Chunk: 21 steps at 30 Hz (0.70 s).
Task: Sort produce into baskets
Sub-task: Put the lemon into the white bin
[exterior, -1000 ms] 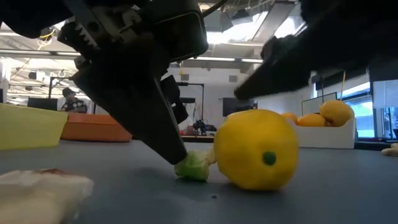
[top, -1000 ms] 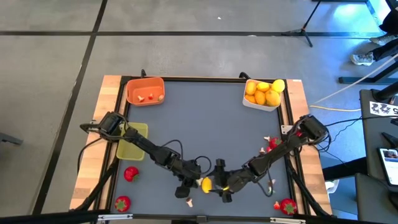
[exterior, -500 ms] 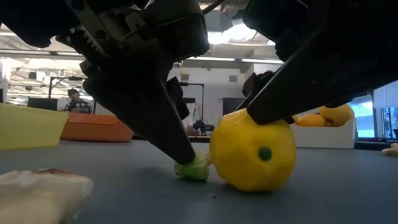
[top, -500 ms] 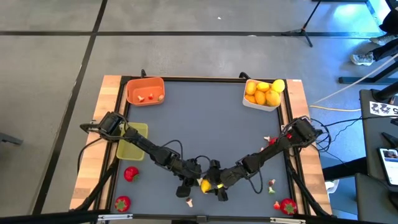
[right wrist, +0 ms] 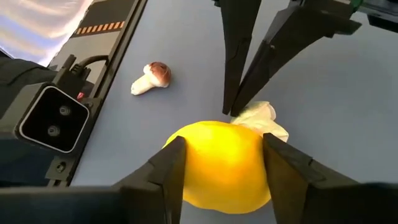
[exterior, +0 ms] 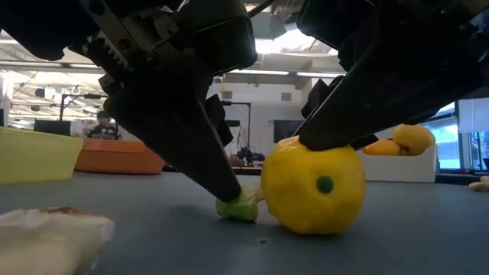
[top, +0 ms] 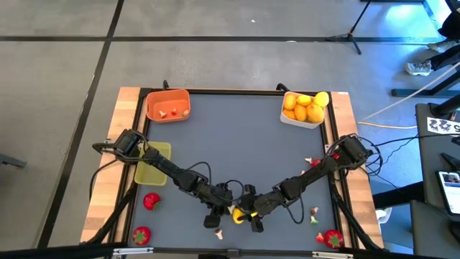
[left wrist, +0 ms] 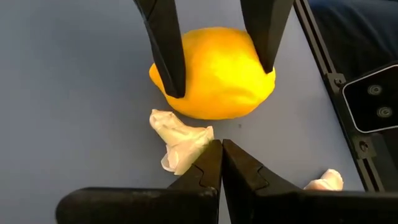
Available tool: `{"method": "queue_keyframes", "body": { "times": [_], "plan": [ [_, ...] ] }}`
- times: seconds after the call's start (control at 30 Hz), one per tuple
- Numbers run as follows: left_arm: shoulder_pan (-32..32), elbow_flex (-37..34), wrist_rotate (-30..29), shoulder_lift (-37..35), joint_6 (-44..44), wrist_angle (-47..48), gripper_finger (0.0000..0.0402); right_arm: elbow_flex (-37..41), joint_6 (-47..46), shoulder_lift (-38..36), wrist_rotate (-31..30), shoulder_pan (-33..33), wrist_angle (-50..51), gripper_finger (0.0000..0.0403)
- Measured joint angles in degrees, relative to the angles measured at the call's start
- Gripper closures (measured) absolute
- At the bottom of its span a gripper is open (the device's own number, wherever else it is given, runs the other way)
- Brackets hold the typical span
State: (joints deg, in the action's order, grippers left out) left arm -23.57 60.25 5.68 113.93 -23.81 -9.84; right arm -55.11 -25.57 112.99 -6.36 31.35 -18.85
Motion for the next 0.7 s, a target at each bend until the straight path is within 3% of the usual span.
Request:
{"method": "queue_keyframes", "body": {
  "times": [0.27,0.7],
  "plan": [
    [0.0,0.0,0.0,-0.4,-0.1,2.0,0.0396,0.3,-0.3,-4.5,0.0,0.2,5.5,0.0236],
    [0.1,0.0,-0.6,-8.9,5.2,12.5,0.0396,0.5,-3.9,-17.2,-6.5,0.1,31.4,0.0234]
  ]
}}
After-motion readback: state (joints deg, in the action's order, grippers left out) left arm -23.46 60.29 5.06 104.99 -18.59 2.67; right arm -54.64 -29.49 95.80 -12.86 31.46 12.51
